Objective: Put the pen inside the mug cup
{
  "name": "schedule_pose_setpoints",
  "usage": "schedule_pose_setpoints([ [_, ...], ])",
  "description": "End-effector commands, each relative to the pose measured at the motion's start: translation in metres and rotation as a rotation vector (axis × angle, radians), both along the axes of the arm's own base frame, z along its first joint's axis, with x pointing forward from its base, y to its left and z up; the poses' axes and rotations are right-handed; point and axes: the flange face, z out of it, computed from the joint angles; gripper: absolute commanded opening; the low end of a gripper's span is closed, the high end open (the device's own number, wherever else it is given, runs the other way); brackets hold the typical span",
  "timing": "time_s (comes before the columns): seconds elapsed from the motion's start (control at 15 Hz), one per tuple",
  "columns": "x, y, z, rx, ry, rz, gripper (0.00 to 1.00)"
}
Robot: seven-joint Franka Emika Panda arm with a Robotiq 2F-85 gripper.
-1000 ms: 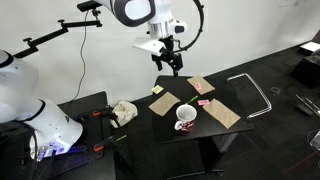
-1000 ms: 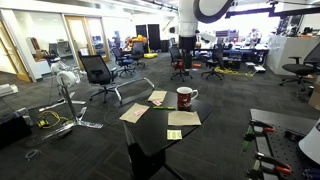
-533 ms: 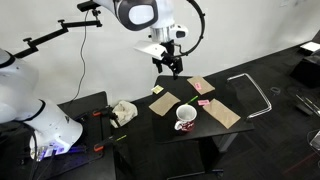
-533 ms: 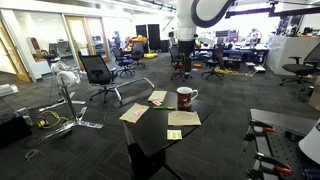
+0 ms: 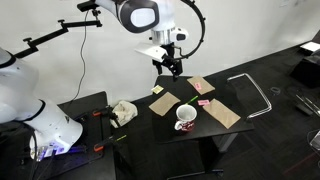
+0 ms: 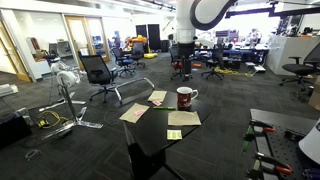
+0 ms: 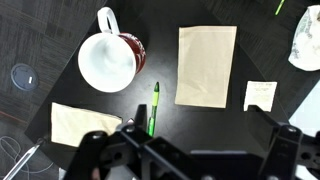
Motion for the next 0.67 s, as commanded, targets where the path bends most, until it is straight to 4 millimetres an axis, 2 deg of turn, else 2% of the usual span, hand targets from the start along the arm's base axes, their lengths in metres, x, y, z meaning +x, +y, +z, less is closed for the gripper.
schedule_pose_setpoints([
  [0.0, 0.021, -0.001, -0.017, 0.022, 0.014, 0.012, 1.00],
  [0.6, 0.072, -0.006, -0.058, 0.065, -0.029, -0.009, 1.00],
])
